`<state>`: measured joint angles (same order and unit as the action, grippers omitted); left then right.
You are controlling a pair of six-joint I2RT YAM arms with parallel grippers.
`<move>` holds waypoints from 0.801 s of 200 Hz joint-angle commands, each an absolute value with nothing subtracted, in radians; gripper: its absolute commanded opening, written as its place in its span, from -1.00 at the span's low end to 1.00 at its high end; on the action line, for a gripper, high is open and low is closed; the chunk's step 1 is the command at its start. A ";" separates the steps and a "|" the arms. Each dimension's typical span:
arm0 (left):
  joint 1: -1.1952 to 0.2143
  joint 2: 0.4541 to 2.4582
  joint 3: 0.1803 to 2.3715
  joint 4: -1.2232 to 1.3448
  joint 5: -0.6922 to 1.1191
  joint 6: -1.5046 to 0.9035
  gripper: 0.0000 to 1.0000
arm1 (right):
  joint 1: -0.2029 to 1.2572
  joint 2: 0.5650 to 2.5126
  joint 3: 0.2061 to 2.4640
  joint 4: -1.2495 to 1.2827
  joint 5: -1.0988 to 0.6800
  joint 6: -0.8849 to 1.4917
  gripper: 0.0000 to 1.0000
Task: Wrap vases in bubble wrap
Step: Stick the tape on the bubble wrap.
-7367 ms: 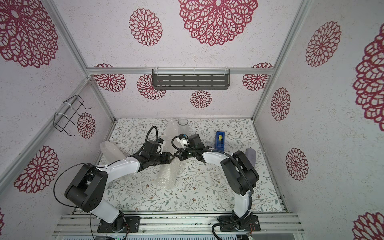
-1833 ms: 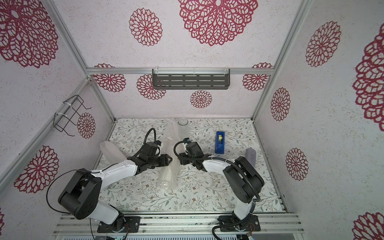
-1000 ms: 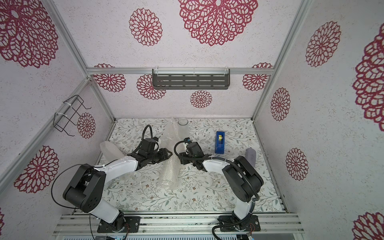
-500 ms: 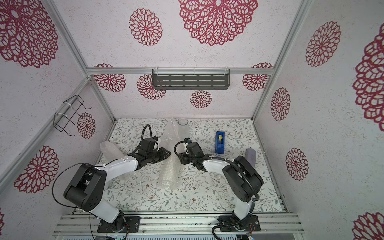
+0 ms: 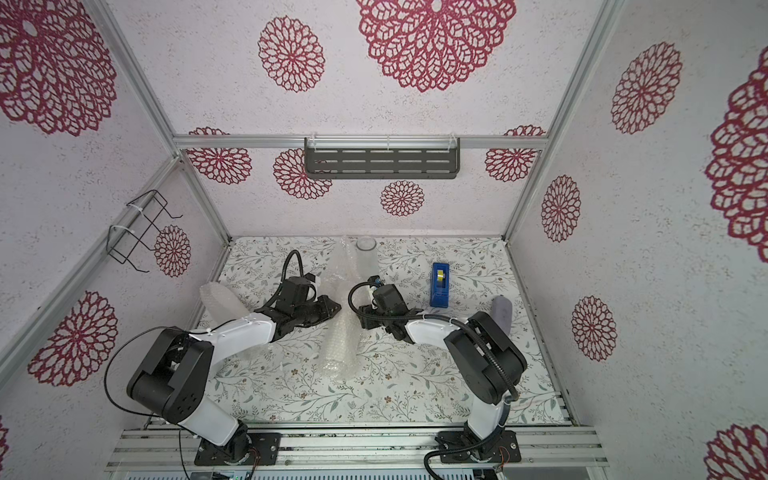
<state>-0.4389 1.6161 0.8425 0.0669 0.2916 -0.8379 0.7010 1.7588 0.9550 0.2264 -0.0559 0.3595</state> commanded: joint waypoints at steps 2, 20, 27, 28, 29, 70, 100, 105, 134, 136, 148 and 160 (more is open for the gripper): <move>-0.430 1.580 0.830 0.102 0.279 -0.841 -0.64 | 0.704 1.755 0.945 0.235 -0.057 0.361 0.26; -0.428 1.581 0.833 0.102 0.282 -0.840 -0.43 | 0.704 1.756 0.946 0.235 -0.057 0.363 0.26; -0.426 1.582 0.833 0.099 0.281 -0.838 -0.40 | 0.704 1.756 0.946 0.233 -0.057 0.364 0.26; -0.427 1.582 0.833 0.099 0.281 -0.837 -0.40 | 0.704 1.755 0.946 0.234 -0.057 0.364 0.26; -0.426 1.582 0.833 0.098 0.280 -0.837 -0.39 | 0.704 1.756 0.946 0.234 -0.057 0.364 0.26; -0.407 1.594 0.825 0.107 0.284 -0.842 -0.40 | 0.704 1.754 0.946 0.228 -0.058 0.362 0.26; -0.405 1.606 0.832 0.111 0.277 -0.843 -0.50 | 0.704 1.751 0.945 0.226 -0.050 0.362 0.26; -0.405 1.611 0.835 0.108 0.278 -0.843 -0.53 | 0.704 1.751 0.944 0.226 -0.050 0.362 0.26; -0.404 1.638 0.842 0.100 0.287 -0.843 -0.60 | 0.704 1.743 0.943 0.225 -0.049 0.364 0.26; -0.405 1.638 0.843 0.098 0.287 -0.842 -0.61 | 0.704 1.742 0.943 0.225 -0.049 0.363 0.26; -0.404 1.643 0.848 0.087 0.288 -0.841 -0.62 | 0.704 1.735 0.943 0.228 -0.052 0.362 0.28; -0.404 1.643 0.852 0.075 0.287 -0.839 -0.62 | 0.704 1.727 0.938 0.237 -0.064 0.363 0.31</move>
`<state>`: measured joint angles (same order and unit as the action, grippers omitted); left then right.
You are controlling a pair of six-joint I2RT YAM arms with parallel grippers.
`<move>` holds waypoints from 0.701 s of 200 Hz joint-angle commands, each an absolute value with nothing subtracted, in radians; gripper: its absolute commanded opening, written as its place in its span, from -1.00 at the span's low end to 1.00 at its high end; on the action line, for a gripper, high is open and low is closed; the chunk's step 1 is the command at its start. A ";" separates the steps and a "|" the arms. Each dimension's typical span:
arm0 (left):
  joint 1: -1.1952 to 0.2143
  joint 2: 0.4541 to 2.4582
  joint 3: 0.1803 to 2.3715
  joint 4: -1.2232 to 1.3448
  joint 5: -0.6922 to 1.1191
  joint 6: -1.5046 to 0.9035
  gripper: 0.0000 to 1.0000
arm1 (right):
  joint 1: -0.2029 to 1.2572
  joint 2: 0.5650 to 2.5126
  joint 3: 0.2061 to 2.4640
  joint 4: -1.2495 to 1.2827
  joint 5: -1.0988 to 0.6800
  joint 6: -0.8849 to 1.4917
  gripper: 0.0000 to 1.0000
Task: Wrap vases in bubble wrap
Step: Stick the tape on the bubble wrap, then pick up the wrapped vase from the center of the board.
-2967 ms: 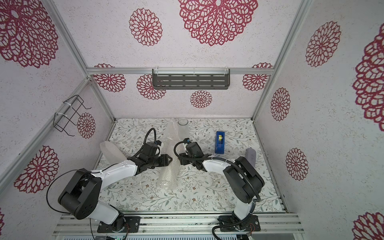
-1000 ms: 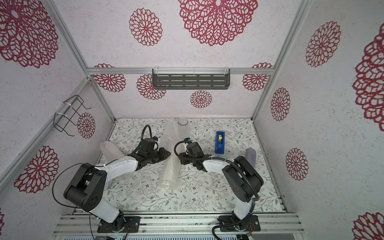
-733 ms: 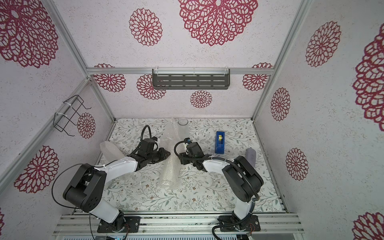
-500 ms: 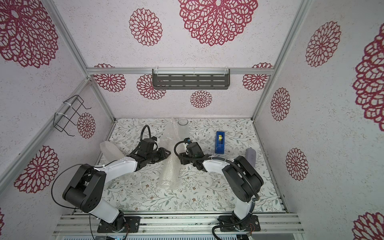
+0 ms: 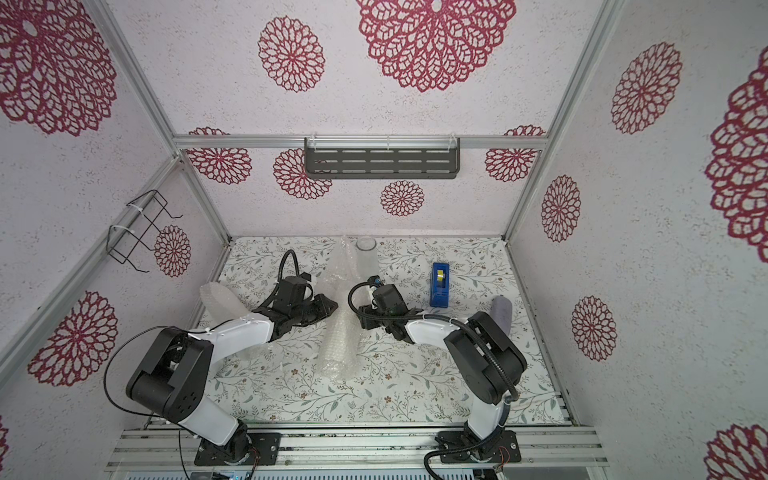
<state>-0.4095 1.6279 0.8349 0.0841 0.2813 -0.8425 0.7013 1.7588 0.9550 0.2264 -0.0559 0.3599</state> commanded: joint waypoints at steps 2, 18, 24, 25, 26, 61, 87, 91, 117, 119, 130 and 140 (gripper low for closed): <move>-0.405 1.642 0.853 0.073 0.285 -0.838 -0.62 | 0.703 1.724 0.937 0.237 -0.066 0.363 0.32; -0.404 1.631 0.863 0.039 0.264 -0.829 -0.59 | 0.700 1.706 0.929 0.239 -0.069 0.361 0.36; -0.405 1.625 0.866 0.022 0.255 -0.822 -0.57 | 0.699 1.698 0.925 0.238 -0.066 0.360 0.37; -0.405 1.624 0.867 0.019 0.253 -0.822 -0.57 | 0.699 1.696 0.925 0.238 -0.065 0.360 0.37; -0.405 1.623 0.868 0.017 0.253 -0.820 -0.56 | 0.699 1.694 0.924 0.238 -0.064 0.360 0.38; -0.420 1.586 0.906 -0.105 0.194 -0.765 -0.42 | 0.690 1.633 0.896 0.217 -0.010 0.345 0.40; -0.436 1.544 0.928 -0.212 0.135 -0.723 -0.13 | 0.686 1.601 0.874 0.207 0.018 0.330 0.43; -0.441 1.536 0.933 -0.234 0.123 -0.714 -0.06 | 0.686 1.596 0.872 0.206 0.022 0.329 0.44; -0.484 1.474 0.958 -0.353 0.045 -0.674 0.36 | 0.676 1.545 0.839 0.205 0.066 0.309 0.48; -0.489 1.468 0.959 -0.359 0.040 -0.672 0.40 | 0.674 1.541 0.835 0.207 0.071 0.305 0.48; -0.513 1.445 0.967 -0.392 0.018 -0.657 0.64 | 0.663 1.511 0.811 0.219 0.091 0.297 0.48; -0.539 1.431 0.976 -0.417 0.006 -0.640 0.84 | 0.647 1.484 0.787 0.228 0.103 0.294 0.49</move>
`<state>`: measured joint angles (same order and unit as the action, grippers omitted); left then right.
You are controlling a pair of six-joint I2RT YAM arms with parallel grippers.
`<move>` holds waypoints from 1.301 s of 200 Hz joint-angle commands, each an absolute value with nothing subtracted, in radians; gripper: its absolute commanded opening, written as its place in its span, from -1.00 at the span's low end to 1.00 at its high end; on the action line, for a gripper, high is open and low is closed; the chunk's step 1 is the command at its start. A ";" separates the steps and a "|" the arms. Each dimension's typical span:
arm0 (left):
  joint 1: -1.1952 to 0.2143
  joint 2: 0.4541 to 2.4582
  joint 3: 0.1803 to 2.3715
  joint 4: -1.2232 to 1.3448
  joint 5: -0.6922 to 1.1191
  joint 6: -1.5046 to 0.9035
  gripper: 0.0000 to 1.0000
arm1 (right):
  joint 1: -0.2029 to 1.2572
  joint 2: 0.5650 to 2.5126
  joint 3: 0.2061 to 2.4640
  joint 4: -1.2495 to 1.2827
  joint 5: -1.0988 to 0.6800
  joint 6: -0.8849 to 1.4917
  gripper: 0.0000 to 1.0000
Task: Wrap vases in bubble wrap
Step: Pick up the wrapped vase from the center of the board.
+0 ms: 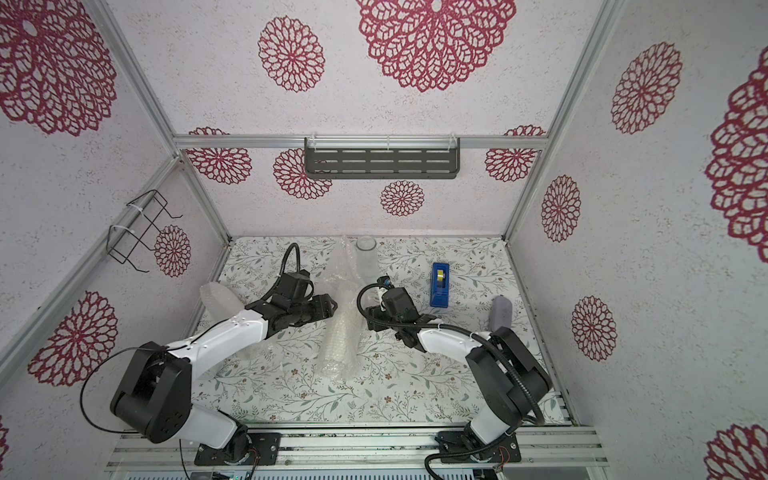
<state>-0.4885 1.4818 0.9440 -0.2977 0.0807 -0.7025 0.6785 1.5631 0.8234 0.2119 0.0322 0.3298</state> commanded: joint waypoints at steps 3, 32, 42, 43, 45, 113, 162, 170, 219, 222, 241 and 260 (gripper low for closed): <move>-0.548 1.428 0.978 -0.424 0.004 -0.635 1.00 | 0.642 1.475 0.780 0.232 0.107 0.293 0.49; -0.599 1.434 1.002 -0.484 -0.035 -0.618 0.95 | 0.592 1.382 0.697 0.270 0.131 0.292 0.56; -0.604 1.454 1.014 -0.505 -0.040 -0.620 0.95 | 0.574 1.347 0.665 0.285 0.135 0.293 0.58; -0.605 1.456 1.016 -0.506 -0.042 -0.621 0.95 | 0.572 1.344 0.662 0.287 0.136 0.293 0.58; -0.606 1.460 1.017 -0.510 -0.043 -0.620 0.95 | 0.568 1.335 0.656 0.289 0.136 0.293 0.58; -0.664 1.594 1.075 -0.517 -0.047 -0.651 0.95 | 0.450 1.161 0.525 0.307 0.156 0.287 0.98; -0.667 1.652 1.040 -0.460 0.000 -0.701 0.95 | 0.412 1.113 0.462 0.361 0.170 0.279 0.97; -0.667 1.665 1.039 -0.460 -0.003 -0.703 0.95 | 0.410 1.106 0.455 0.369 0.179 0.282 0.98; -0.667 1.727 1.086 -0.509 -0.009 -0.714 0.83 | 0.370 1.113 0.493 0.283 0.238 0.329 0.98; -0.667 1.727 1.087 -0.510 -0.009 -0.715 0.80 | 0.368 1.111 0.496 0.277 0.236 0.331 0.98; -0.668 1.709 1.086 -0.508 -0.016 -0.722 0.57 | 0.352 1.092 0.501 0.253 0.226 0.333 0.98; -0.667 1.660 1.080 -0.508 -0.032 -0.730 0.38 | 0.338 1.068 0.489 0.253 0.231 0.337 0.97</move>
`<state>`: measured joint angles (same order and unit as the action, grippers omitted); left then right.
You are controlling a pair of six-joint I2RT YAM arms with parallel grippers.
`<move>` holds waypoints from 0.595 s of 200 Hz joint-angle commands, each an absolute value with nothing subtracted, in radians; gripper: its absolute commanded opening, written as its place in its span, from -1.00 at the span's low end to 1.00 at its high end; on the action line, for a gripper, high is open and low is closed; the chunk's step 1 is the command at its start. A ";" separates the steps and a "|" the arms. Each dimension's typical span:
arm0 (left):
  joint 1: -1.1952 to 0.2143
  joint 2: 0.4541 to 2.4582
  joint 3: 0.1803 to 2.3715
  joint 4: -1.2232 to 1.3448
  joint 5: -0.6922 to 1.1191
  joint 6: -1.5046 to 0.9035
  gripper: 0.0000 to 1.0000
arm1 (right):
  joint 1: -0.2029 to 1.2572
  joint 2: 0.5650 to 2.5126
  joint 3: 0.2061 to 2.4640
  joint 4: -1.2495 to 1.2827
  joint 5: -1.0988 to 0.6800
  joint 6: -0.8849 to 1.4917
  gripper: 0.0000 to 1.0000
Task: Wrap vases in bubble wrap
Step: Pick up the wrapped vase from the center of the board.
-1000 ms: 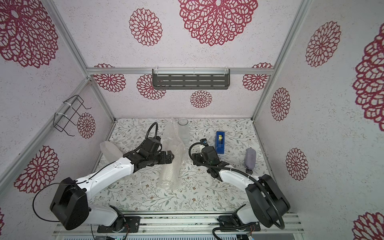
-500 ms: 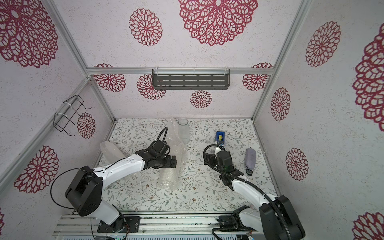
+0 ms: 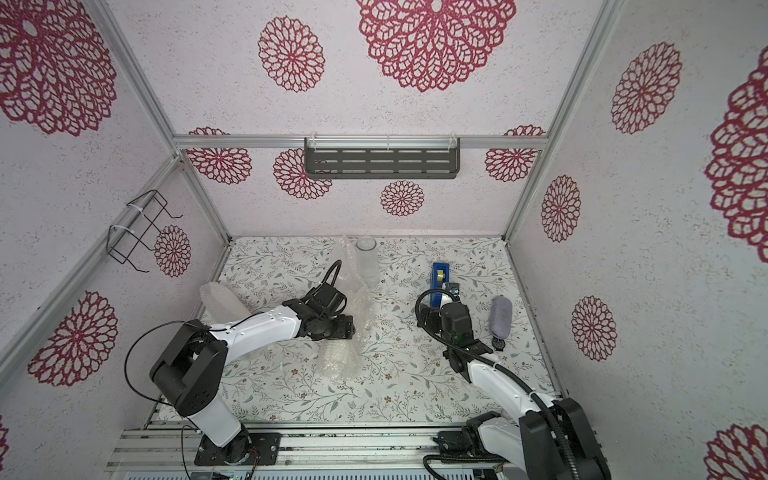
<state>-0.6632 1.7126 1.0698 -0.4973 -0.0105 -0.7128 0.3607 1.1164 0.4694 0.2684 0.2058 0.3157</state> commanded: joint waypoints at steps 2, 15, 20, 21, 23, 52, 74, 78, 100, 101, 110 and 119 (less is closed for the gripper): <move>-0.667 1.655 1.080 -0.509 -0.034 -0.730 0.36 | 0.338 1.066 0.487 0.253 0.231 0.338 0.97; -0.667 1.614 1.080 -0.515 -0.039 -0.731 0.29 | 0.328 1.057 0.479 0.258 0.230 0.346 0.98; -0.667 1.595 1.080 -0.515 -0.039 -0.730 0.28 | 0.326 1.054 0.477 0.258 0.227 0.351 0.97; -0.668 1.592 1.080 -0.515 -0.040 -0.729 0.28 | 0.325 1.054 0.477 0.259 0.225 0.351 0.98; -0.667 1.585 1.078 -0.515 -0.040 -0.729 0.28 | 0.324 1.053 0.476 0.260 0.224 0.353 0.98; -0.669 1.480 1.072 -0.508 -0.026 -0.714 0.21 | 0.314 1.046 0.472 0.272 0.137 0.373 0.98; -0.668 1.388 1.055 -0.501 -0.019 -0.699 0.20 | 0.312 1.045 0.477 0.237 0.199 0.494 0.98; -0.669 1.371 1.051 -0.497 -0.019 -0.693 0.20 | 0.312 1.046 0.477 0.235 0.202 0.506 0.98; -0.655 1.287 1.052 -0.499 -0.021 -0.670 0.20 | 0.308 1.056 0.487 0.222 0.163 0.502 0.98; -0.653 1.284 1.053 -0.501 -0.021 -0.669 0.20 | 0.308 1.057 0.489 0.221 0.160 0.499 0.98; -0.628 1.266 1.071 -0.524 -0.016 -0.664 0.20 | 0.308 1.066 0.507 0.200 0.138 0.482 0.98; -0.587 1.259 1.100 -0.564 -0.021 -0.659 0.19 | 0.308 1.075 0.524 0.184 0.118 0.465 0.98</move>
